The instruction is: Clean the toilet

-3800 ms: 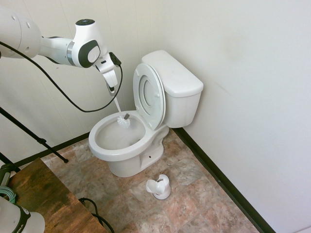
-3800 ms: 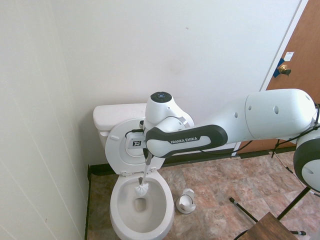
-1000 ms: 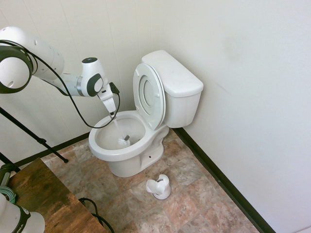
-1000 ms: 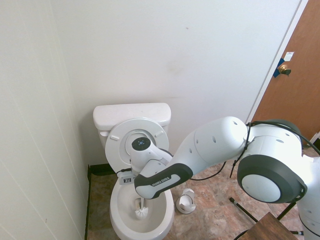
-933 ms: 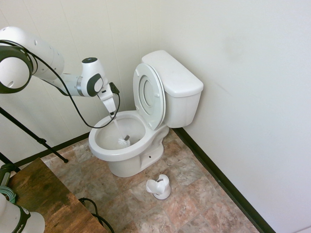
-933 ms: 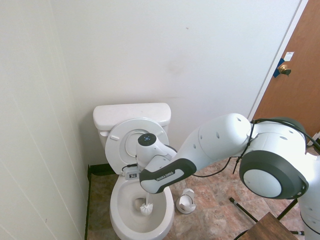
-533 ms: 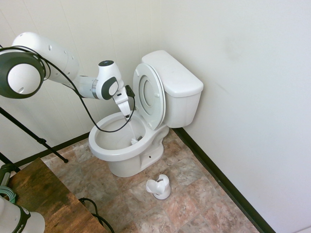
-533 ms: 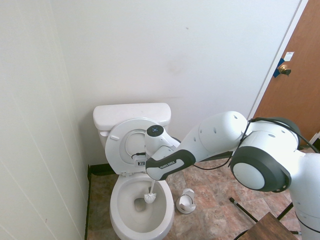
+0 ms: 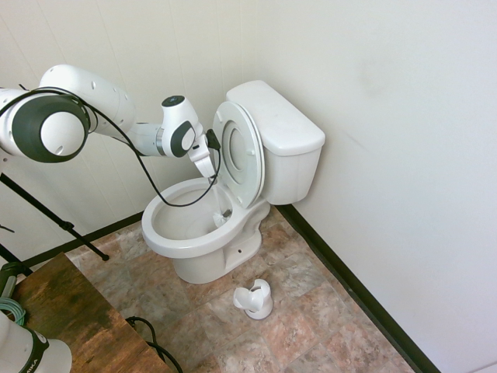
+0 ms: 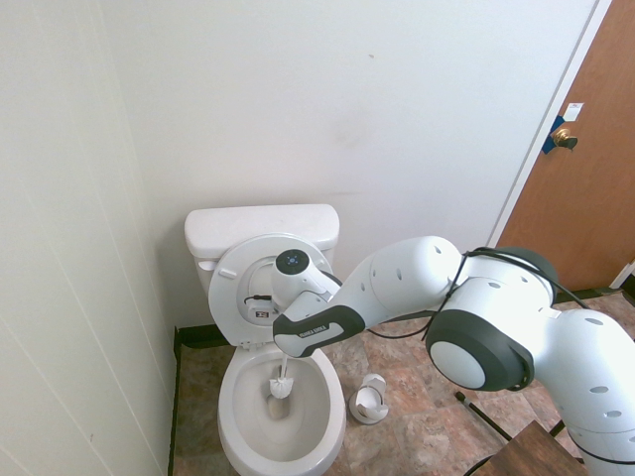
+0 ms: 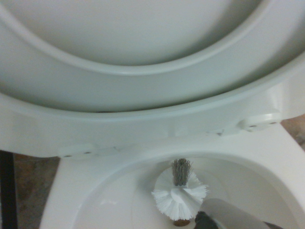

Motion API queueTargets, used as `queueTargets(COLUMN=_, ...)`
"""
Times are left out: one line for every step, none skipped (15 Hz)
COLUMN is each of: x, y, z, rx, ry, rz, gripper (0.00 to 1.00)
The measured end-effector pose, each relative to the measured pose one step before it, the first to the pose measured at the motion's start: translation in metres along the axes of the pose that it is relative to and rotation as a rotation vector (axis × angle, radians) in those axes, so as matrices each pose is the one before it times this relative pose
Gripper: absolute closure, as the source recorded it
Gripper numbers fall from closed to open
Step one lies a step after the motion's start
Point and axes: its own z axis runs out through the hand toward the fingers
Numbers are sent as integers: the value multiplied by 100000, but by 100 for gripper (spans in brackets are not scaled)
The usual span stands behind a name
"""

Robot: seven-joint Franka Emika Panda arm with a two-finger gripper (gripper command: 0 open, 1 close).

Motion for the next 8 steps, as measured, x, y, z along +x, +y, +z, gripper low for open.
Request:
queueTargets(x=-941, y=-326, z=-90, rx=842, ry=-264, rz=-649, gripper=100)
queueTargets(x=-892, y=-281, z=-57, rx=666, ry=-253, rz=-784, gripper=100)
queueTargets(x=-829, y=-223, z=9, rx=436, ry=-262, rz=-810, gripper=100)
queueTargets(x=-687, y=-155, z=-40, rx=143, ry=-243, rz=-793, gripper=100)
queueTargets(x=-527, y=-27, z=-70, rx=-203, ry=-362, rz=-564, gripper=100)
queueTargets(x=-426, y=16, z=-149, rx=-640, ry=-477, rz=-363, gripper=100)
queueTargets(x=-379, y=11, z=-428, rx=-1326, ry=-478, rz=-775, gripper=100)
queueTargets(x=-456, y=-28, z=-880, rx=-1413, ry=-668, rz=-1257, gripper=100)
